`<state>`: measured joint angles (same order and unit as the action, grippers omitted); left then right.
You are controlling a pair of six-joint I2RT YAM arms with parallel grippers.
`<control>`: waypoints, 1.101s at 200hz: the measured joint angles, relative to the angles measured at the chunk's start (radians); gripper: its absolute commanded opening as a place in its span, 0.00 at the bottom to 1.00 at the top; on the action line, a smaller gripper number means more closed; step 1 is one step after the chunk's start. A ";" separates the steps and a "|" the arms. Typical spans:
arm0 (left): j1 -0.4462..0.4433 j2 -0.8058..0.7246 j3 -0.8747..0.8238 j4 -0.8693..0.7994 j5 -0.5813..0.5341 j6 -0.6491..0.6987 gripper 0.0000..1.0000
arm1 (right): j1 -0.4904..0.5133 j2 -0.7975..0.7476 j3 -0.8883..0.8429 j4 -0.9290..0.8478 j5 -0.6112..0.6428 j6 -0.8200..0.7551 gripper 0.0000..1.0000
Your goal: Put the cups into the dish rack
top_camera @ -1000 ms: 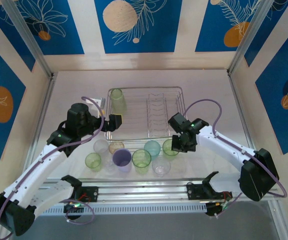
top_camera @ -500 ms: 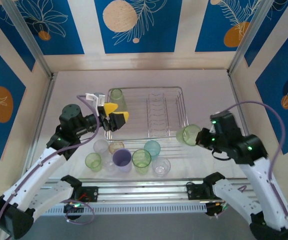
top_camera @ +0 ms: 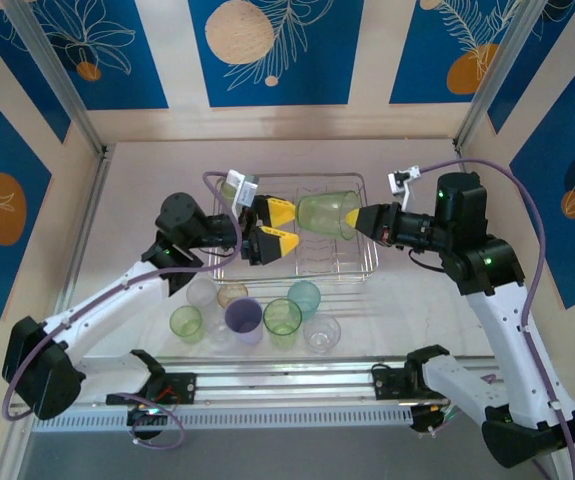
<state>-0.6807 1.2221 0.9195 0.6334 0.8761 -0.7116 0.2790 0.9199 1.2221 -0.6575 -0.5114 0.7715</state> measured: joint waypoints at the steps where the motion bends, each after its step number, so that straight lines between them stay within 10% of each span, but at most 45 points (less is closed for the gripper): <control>1: -0.001 0.003 0.002 0.003 0.001 -0.003 1.00 | 0.002 0.000 -0.002 0.003 -0.002 0.001 0.00; 220: -0.031 0.037 0.084 -0.289 -0.075 0.165 1.00 | 0.023 -0.024 -0.034 -0.034 -0.021 -0.025 0.00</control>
<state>-0.7120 1.2594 1.0031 0.3447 0.8009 -0.5468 0.3019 0.8959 1.1885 -0.6910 -0.5327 0.7467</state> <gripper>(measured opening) 0.997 0.068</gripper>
